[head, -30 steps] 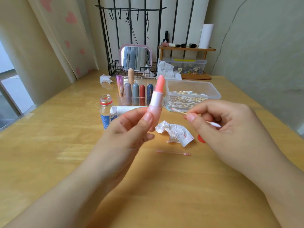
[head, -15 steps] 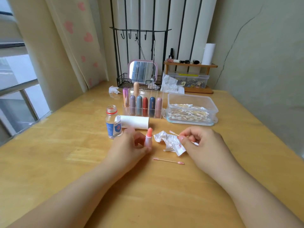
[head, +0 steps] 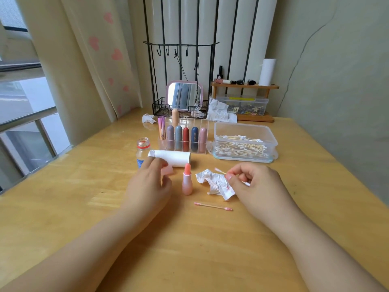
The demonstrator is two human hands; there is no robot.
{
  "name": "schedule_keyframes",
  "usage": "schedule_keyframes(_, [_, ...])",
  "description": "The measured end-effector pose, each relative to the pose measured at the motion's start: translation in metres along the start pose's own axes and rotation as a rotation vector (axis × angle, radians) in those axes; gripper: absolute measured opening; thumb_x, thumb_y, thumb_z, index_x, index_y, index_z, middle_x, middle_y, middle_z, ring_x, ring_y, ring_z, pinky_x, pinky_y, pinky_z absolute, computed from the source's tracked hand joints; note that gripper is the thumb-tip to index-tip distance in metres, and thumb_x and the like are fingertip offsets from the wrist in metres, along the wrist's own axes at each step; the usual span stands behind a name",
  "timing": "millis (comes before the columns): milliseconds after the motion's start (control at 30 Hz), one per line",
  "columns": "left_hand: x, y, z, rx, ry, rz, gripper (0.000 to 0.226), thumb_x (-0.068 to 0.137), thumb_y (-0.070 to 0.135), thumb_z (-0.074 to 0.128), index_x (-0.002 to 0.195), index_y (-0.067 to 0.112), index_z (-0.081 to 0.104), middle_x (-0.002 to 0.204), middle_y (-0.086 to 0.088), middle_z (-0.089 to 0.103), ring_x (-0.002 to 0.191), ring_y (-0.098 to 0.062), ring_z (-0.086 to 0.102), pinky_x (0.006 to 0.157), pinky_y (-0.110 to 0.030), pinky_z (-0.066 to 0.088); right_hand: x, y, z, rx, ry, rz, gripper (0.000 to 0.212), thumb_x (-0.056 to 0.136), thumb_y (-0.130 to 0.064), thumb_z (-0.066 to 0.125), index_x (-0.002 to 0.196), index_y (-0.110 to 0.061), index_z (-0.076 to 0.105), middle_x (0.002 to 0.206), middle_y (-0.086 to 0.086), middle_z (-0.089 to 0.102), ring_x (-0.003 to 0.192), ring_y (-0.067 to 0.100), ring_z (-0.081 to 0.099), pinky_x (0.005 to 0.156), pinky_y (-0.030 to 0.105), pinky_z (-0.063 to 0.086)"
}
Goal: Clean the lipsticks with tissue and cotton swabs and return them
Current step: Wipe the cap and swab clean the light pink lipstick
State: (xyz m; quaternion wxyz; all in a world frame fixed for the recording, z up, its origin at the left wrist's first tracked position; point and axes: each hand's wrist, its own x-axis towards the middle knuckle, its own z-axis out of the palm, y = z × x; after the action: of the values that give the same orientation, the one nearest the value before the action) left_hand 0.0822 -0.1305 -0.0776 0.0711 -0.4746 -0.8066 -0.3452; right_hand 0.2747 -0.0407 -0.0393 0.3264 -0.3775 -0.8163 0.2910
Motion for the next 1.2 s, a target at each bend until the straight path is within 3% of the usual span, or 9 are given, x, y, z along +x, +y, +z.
schedule_keyframes(100, [0.009, 0.000, 0.002, 0.220, -0.090, -0.002, 0.029, 0.095, 0.014, 0.044, 0.123, 0.012, 0.052, 0.130, -0.003, 0.050, 0.099, -0.029, 0.059, 0.070, -0.035, 0.046, 0.000, 0.001, 0.001, -0.015, 0.001, 0.001, 0.015, 0.088, -0.022, 0.062, 0.075, -0.025, 0.067, 0.058, -0.009, 0.046, 0.054, 0.004, 0.043, 0.051, 0.014, 0.036])
schedule_keyframes(267, [0.024, 0.006, 0.010, 0.520, -0.259, -0.026, 0.017, 0.096, 0.013, 0.040, 0.112, 0.013, 0.046, 0.118, -0.003, 0.049, 0.094, -0.026, 0.059, 0.056, -0.032, 0.036, -0.001, 0.000, 0.001, 0.015, -0.006, -0.010, 0.016, 0.088, -0.020, 0.062, 0.074, -0.025, 0.066, 0.058, -0.008, 0.045, 0.055, -0.002, 0.044, 0.043, 0.007, 0.036])
schedule_keyframes(500, [0.034, 0.002, 0.017, 0.461, -0.255, -0.018, 0.022, 0.093, 0.001, 0.040, 0.110, 0.008, 0.052, 0.111, -0.008, 0.043, 0.095, -0.028, 0.056, 0.060, -0.033, 0.039, 0.000, 0.001, -0.001, 0.040, 0.002, -0.020, 0.017, 0.090, -0.019, 0.060, 0.075, -0.025, 0.066, 0.063, -0.008, 0.050, 0.058, -0.001, 0.047, 0.044, 0.005, 0.037])
schedule_keyframes(633, [0.026, -0.005, 0.012, 0.297, -0.168, 0.018, 0.026, 0.091, -0.004, 0.044, 0.113, 0.006, 0.050, 0.118, -0.010, 0.043, 0.089, -0.032, 0.057, 0.063, -0.037, 0.043, 0.001, 0.004, -0.002, 0.023, 0.031, -0.035, 0.016, 0.091, -0.022, 0.059, 0.077, -0.025, 0.066, 0.068, -0.010, 0.063, 0.068, 0.007, 0.053, 0.054, 0.012, 0.039])
schedule_keyframes(733, [0.011, -0.011, 0.002, 0.057, -0.028, 0.251, 0.027, 0.085, -0.009, 0.054, 0.111, -0.002, 0.055, 0.111, -0.017, 0.051, 0.081, -0.037, 0.059, 0.064, -0.034, 0.046, 0.002, 0.001, -0.012, 0.050, 0.009, -0.067, 0.017, 0.093, -0.024, 0.057, 0.080, -0.023, 0.068, 0.056, -0.019, 0.060, 0.059, 0.001, 0.053, 0.053, 0.010, 0.037])
schedule_keyframes(833, [0.001, -0.009, -0.014, -0.152, 0.072, 0.343, 0.029, 0.087, -0.005, 0.057, 0.115, 0.003, 0.060, 0.107, -0.005, 0.053, 0.084, -0.020, 0.056, 0.071, -0.022, 0.043, -0.001, -0.010, -0.020, 0.179, -0.057, -0.123, 0.016, 0.092, -0.022, 0.057, 0.081, -0.024, 0.067, 0.053, -0.017, 0.058, 0.048, -0.003, 0.052, 0.052, 0.007, 0.037])
schedule_keyframes(1000, [-0.014, 0.008, -0.033, -0.595, -0.125, 0.270, 0.022, 0.095, 0.012, 0.051, 0.104, 0.031, 0.059, 0.097, 0.012, 0.065, 0.100, -0.002, 0.060, 0.086, -0.012, 0.045, -0.012, -0.030, -0.024, 0.293, -0.165, -0.229, 0.008, 0.084, -0.013, 0.065, 0.078, -0.019, 0.066, 0.061, 0.001, 0.068, 0.051, 0.008, 0.061, 0.053, 0.013, 0.047])
schedule_keyframes(1100, [-0.020, 0.013, -0.039, -0.726, -0.245, 0.254, 0.016, 0.091, 0.033, 0.049, 0.102, 0.039, 0.058, 0.093, 0.012, 0.067, 0.098, -0.007, 0.061, 0.082, -0.011, 0.044, -0.015, -0.032, -0.019, 0.160, -0.168, -0.310, 0.013, 0.087, -0.020, 0.064, 0.075, -0.027, 0.063, 0.062, -0.010, 0.066, 0.055, 0.004, 0.061, 0.053, 0.013, 0.048])
schedule_keyframes(1200, [-0.022, 0.012, -0.043, -0.812, -0.325, 0.243, 0.025, 0.084, 0.047, 0.045, 0.104, 0.040, 0.058, 0.091, 0.008, 0.065, 0.094, -0.012, 0.058, 0.086, -0.015, 0.045, -0.016, -0.032, -0.014, -0.051, -0.074, -0.458, 0.013, 0.085, -0.023, 0.061, 0.074, -0.029, 0.063, 0.059, -0.023, 0.058, 0.056, -0.007, 0.056, 0.050, 0.004, 0.036])
